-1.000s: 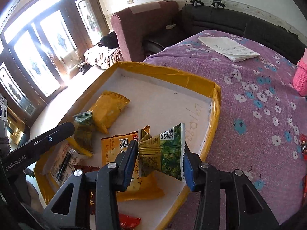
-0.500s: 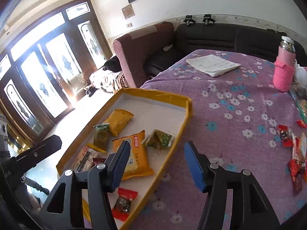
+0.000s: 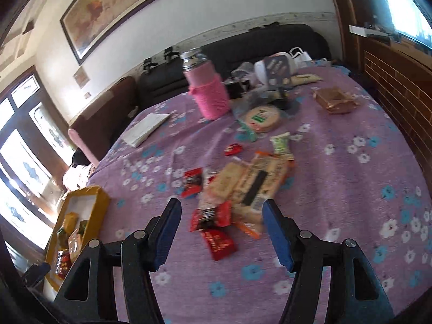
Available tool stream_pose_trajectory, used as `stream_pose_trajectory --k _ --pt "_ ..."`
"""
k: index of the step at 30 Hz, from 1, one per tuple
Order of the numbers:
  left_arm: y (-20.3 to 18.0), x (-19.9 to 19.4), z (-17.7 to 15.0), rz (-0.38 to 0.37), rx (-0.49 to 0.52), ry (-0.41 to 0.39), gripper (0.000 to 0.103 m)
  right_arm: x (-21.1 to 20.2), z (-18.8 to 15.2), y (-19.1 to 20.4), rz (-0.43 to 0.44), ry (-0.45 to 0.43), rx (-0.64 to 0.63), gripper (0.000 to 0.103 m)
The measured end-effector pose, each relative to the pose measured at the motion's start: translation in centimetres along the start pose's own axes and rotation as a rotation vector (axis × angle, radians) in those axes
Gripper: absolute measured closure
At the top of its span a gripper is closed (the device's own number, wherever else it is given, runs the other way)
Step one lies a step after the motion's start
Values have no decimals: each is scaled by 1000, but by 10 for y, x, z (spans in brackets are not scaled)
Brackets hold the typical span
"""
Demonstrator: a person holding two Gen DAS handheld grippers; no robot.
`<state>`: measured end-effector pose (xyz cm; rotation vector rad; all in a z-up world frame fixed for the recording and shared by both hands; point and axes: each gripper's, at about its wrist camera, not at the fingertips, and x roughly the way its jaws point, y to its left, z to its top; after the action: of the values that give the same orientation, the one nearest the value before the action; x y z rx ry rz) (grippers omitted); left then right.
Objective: Organize snacks
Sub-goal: 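Grasp a red Golden Crown candy bar with the right gripper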
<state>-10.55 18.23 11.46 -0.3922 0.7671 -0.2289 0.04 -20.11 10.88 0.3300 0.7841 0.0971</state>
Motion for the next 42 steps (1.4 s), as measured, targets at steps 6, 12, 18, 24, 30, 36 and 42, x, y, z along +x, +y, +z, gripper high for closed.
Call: stream_pose_trajectory --k 6,12,18,24,30,36,42 --pt "-9 5 -2 15 25 9 29 39 -1 8 37 62 -18 38" --pt "-1 6 -2 35 7 10 29 89 2 35 8 119 -56 58" --pt "12 10 -1 41 -18 19 29 94 -38 77 250 309 -179 70" --pt "14 20 -5 21 -19 48 29 48 -39 68 206 187 -206 54" --pt "4 33 -8 6 5 89 29 75 -46 60 13 180 -278 50" --pt "-3 60 -7 7 21 152 29 103 -52 67 -28 156 -289 51" --pt "-9 97 -9 28 0 202 29 94 -52 51 18 134 -207 77"
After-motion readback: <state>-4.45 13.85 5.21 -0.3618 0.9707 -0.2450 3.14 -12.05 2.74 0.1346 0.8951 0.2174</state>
